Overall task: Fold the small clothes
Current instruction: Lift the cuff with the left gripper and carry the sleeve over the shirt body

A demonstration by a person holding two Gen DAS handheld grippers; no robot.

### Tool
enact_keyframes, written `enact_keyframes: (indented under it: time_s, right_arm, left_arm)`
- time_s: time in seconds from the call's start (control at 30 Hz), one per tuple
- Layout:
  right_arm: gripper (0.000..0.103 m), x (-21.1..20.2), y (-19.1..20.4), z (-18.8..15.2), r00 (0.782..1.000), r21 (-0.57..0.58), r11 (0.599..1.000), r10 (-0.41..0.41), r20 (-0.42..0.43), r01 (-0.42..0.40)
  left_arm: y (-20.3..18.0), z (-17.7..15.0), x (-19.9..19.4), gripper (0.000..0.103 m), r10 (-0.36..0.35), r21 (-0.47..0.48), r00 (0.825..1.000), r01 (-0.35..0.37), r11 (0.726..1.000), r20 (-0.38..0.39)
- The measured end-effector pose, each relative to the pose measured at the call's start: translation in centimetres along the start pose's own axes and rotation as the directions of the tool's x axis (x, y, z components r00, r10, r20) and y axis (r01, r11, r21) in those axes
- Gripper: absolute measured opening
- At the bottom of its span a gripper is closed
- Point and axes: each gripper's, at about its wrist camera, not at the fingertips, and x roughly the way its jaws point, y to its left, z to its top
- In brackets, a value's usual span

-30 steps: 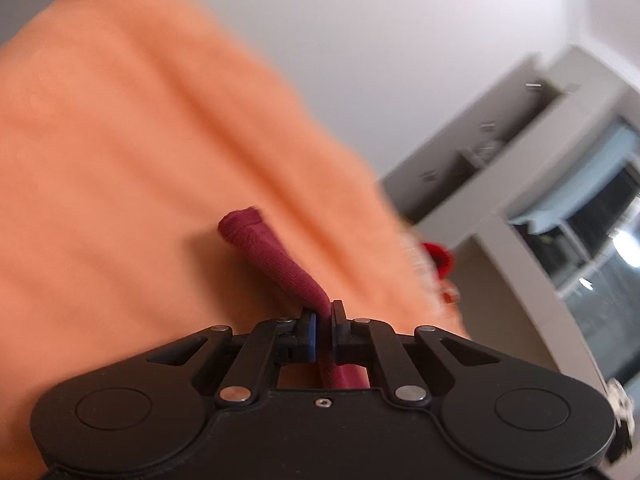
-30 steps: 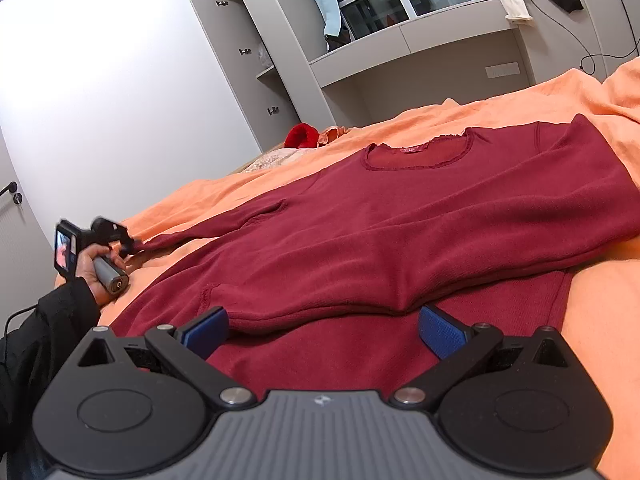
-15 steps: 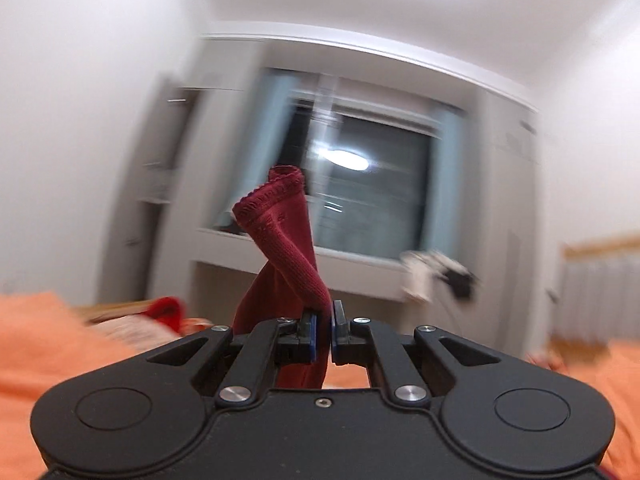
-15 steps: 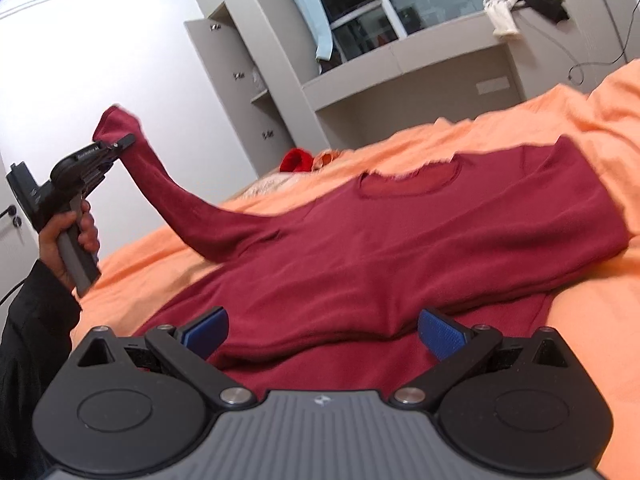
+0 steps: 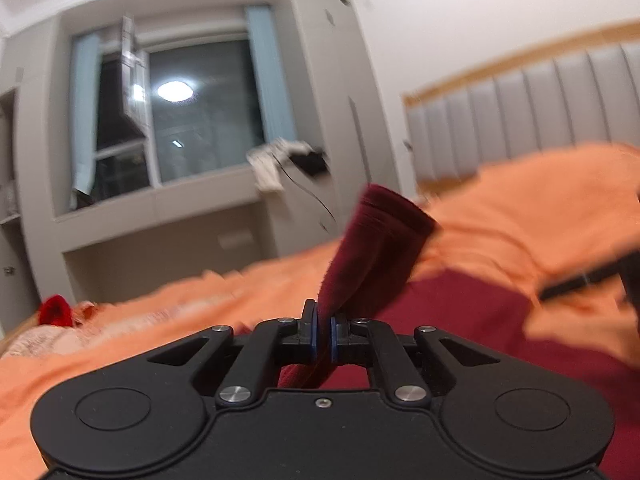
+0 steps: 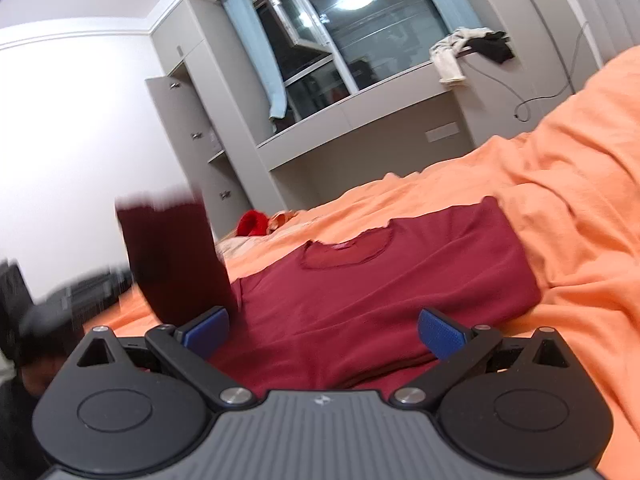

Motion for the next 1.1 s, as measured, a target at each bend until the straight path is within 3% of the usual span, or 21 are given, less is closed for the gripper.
enact_keyframes:
  time_s: [0.1, 0.23, 0.43, 0.5, 0.63, 0.8, 0.97, 1.1]
  right_arm:
    - [0.103, 0.0, -0.2, 0.1, 1.000, 0.009, 1.000, -0.009, 0.006, 0.009]
    - [0.103, 0.2, -0.1, -0.1, 1.000, 0.006, 1.000, -0.010, 0.002, 0.010]
    - [0.103, 0.6, 0.0, -0.4, 1.000, -0.002, 1.000, -0.011, -0.007, 0.011]
    - [0.103, 0.9, -0.1, -0.5, 1.000, 0.000, 1.000, -0.013, -0.013, 0.013]
    - [0.103, 1.1, 0.2, -0.5, 1.000, -0.006, 1.000, -0.013, -0.019, 0.013]
    - [0.103, 1.7, 0.9, -0.6, 0.999, -0.039, 0.999, -0.020, -0.035, 0.019]
    - [0.103, 2.7, 1.8, -1.2, 0.995, -0.100, 0.994, -0.054, -0.083, 0.046]
    - [0.103, 3.6, 2.7, -2.0, 0.988, -0.180, 0.983, -0.065, -0.138, 0.039]
  left_arm:
    - [-1.8, -1.9, 0.5, 0.006, -0.036, 0.013, 0.998, 0.037, 0.999, -0.054]
    - [-2.7, -2.6, 0.4, 0.006, -0.027, 0.033, 0.996, 0.029, 0.999, -0.082]
    - [-0.3, 0.1, -0.7, 0.005, -0.004, -0.102, 0.997, -0.004, 0.995, -0.073]
    - [-0.1, 0.2, -0.9, 0.006, -0.032, -0.127, 0.995, 0.021, 0.992, -0.089]
    - [-1.0, -1.0, -0.6, 0.007, -0.107, -0.070, 0.984, 0.098, 0.993, -0.145]
    - [-1.8, -2.7, -0.6, 0.016, -0.206, 0.040, 0.950, 0.222, 0.974, -0.235]
    - [-1.7, -3.3, -1.3, 0.041, -0.314, 0.062, 0.913, 0.340, 0.938, -0.261]
    - [-0.3, -3.2, -1.8, 0.059, -0.347, 0.023, 0.907, 0.362, 0.932, -0.239]
